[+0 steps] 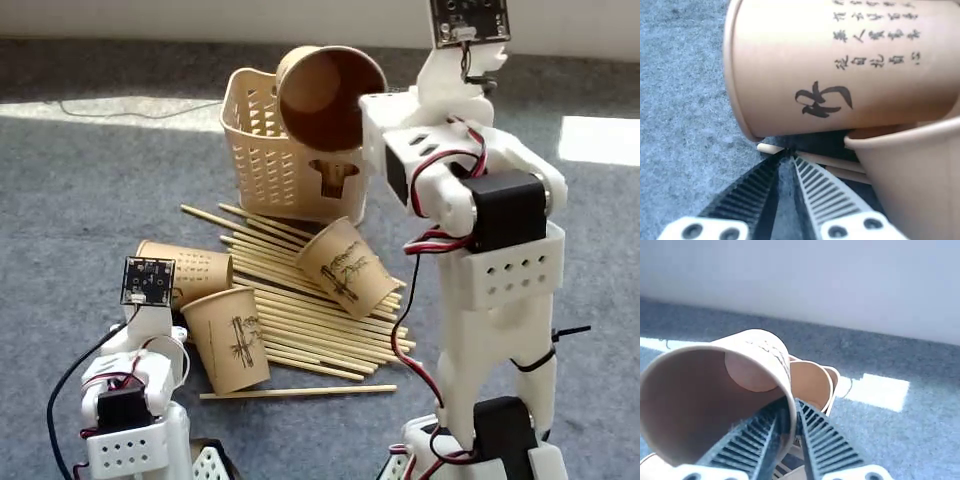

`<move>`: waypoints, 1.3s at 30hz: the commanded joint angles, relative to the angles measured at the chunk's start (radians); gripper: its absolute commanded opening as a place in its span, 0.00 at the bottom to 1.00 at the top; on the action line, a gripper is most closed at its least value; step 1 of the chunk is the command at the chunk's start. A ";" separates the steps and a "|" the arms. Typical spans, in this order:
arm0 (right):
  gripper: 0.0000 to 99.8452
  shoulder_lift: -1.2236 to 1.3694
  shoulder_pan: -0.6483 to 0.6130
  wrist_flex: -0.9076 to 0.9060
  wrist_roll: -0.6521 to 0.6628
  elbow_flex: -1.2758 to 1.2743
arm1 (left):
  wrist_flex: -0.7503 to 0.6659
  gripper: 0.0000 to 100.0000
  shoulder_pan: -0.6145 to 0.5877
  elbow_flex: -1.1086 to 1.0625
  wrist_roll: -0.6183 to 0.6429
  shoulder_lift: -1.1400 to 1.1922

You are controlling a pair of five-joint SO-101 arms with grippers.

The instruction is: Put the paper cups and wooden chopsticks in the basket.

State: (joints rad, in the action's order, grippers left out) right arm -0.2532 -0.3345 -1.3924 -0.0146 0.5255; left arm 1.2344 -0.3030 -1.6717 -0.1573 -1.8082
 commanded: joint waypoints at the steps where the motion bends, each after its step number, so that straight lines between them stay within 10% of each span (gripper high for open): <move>1: 0.00 -0.030 0.048 0.062 0.008 0.002 | -0.017 0.02 -0.015 -0.010 -0.002 -0.008; 39: 0.17 0.166 0.036 0.257 0.008 -0.051 | -0.017 0.02 -0.015 -0.010 -0.002 -0.008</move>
State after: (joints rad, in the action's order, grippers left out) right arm -0.0798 -0.2762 -1.2160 -0.0146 0.4703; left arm 1.2344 -0.3030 -1.6717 -0.1573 -1.8082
